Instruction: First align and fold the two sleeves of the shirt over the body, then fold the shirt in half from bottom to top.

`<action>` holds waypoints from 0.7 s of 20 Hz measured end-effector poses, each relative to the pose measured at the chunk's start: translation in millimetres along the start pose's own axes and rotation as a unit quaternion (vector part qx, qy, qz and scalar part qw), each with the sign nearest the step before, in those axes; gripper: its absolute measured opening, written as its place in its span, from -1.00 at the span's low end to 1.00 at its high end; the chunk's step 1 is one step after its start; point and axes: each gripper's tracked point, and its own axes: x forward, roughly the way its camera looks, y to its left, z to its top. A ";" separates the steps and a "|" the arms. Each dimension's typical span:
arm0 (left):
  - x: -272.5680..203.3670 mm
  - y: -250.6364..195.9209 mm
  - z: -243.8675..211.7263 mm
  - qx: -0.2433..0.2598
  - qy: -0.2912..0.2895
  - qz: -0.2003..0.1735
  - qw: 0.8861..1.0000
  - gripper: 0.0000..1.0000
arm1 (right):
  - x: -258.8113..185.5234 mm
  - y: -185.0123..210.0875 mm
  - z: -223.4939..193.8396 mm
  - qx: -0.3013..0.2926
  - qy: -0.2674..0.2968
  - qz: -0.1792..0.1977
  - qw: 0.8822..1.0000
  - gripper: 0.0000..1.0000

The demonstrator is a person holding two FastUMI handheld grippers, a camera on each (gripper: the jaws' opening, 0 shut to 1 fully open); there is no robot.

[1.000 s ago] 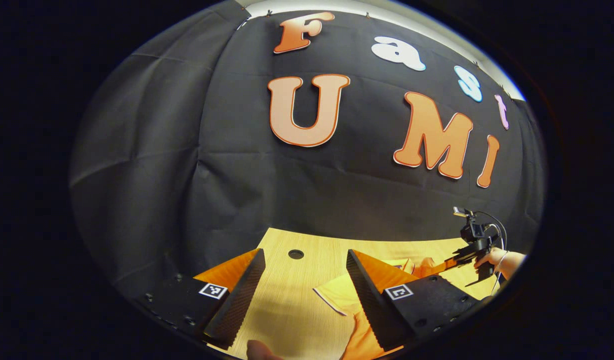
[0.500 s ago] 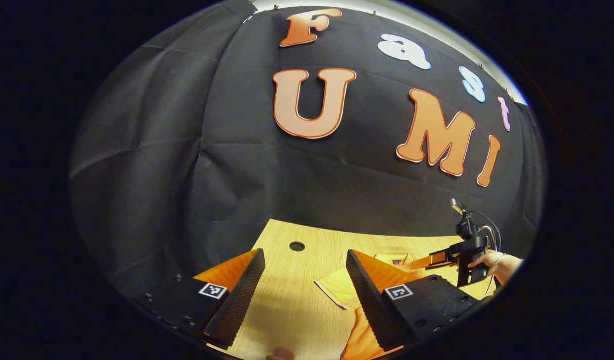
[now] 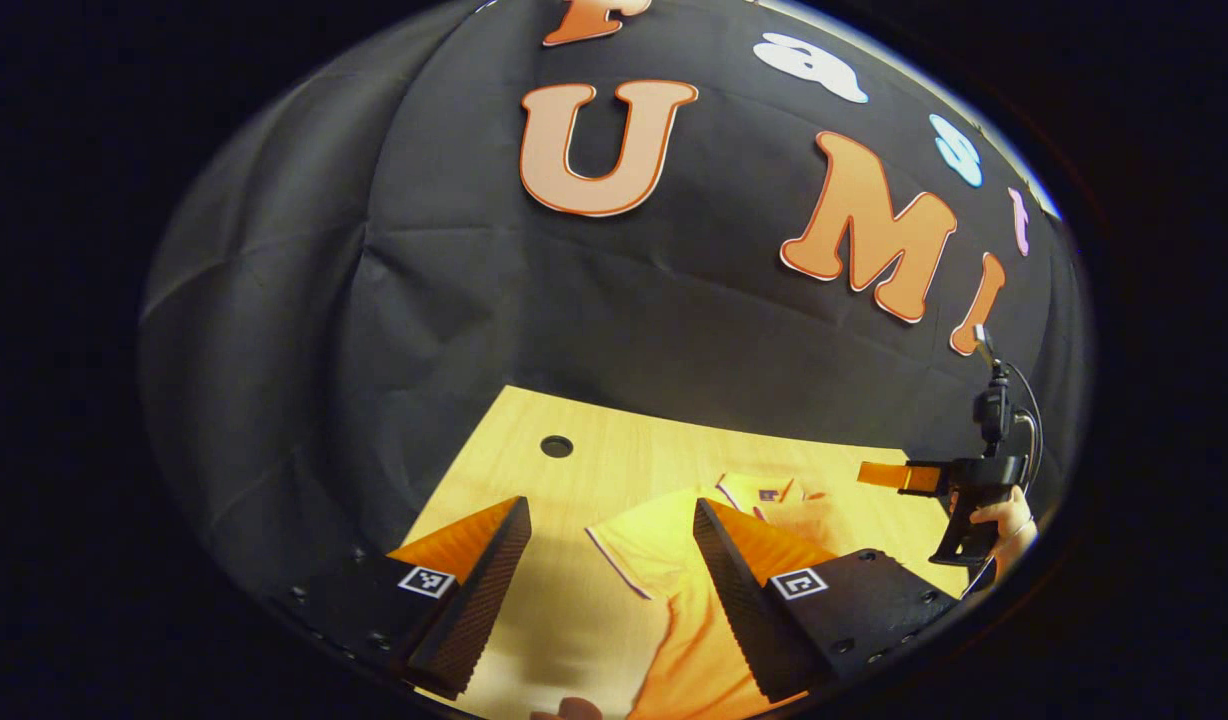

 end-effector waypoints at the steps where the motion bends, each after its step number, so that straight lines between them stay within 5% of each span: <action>1: 5.1 -1.5 1.2 -0.001 0.004 0.007 1.000 0.96 | -8.3 -4.9 6.9 -0.005 -0.013 -0.004 1.000 0.97; 9: 59.9 -29.9 -43.0 -0.037 0.114 0.024 0.992 0.96 | -54.3 -33.6 38.3 -0.033 -0.069 0.014 0.997 0.97; 14: 116.9 -26.4 -95.6 -0.077 0.217 0.052 0.972 0.96 | -73.5 -51.6 46.0 -0.033 -0.076 0.039 0.996 0.97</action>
